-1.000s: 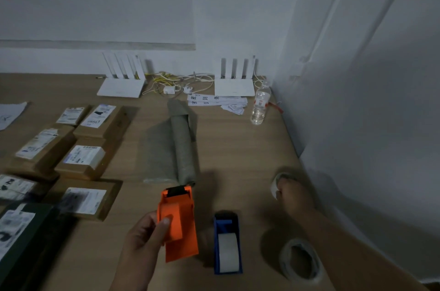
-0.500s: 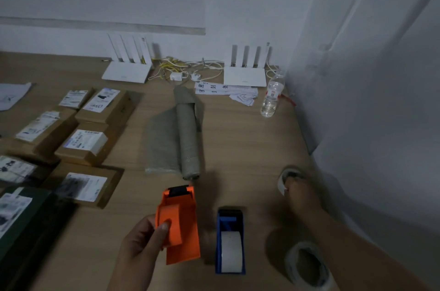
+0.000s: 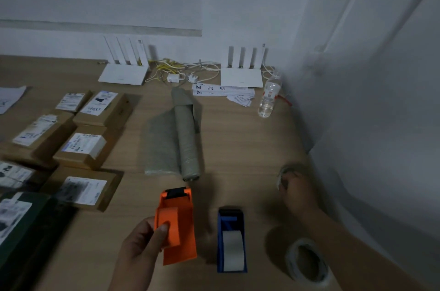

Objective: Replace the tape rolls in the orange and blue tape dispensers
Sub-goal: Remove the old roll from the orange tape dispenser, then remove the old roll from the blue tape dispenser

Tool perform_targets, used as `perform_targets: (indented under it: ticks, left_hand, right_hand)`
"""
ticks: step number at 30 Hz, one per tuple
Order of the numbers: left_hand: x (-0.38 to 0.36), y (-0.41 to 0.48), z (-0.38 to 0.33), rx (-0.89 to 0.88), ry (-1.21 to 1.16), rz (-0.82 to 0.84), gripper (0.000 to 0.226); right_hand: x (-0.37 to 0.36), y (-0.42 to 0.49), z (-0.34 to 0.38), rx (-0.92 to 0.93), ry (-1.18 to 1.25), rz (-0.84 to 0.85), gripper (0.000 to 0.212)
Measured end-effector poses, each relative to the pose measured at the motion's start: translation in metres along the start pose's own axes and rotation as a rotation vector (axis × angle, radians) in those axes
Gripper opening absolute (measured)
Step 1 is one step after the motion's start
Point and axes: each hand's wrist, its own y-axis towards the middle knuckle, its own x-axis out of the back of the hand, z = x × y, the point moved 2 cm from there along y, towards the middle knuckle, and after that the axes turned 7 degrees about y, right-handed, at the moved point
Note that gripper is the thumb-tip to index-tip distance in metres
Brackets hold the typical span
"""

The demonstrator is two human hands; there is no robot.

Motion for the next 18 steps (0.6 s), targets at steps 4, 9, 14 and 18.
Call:
perform_targets:
  ticks: [4,9,14,18]
  left_hand:
    - [-0.001,0.003,0.0,0.006,-0.039,0.036,0.016]
    - [0.001,0.004,-0.003,-0.034,-0.056,0.089,0.02]
    - [0.003,0.001,0.002,-0.019,-0.056,0.151,0.029]
    - [0.008,0.001,0.02,0.035,-0.046,0.192,0.031]
  right_hand:
    - [0.003,-0.021,0.036,-0.017,0.237,0.002,0.024]
    - [-0.004,-0.076,0.092,-0.1,0.605,0.062,0.019]
    - [-0.021,-0.13,0.148,-0.111,0.819,0.249,0.023]
    - [-0.05,-0.163,0.18,-0.159,0.851,0.315,0.015]
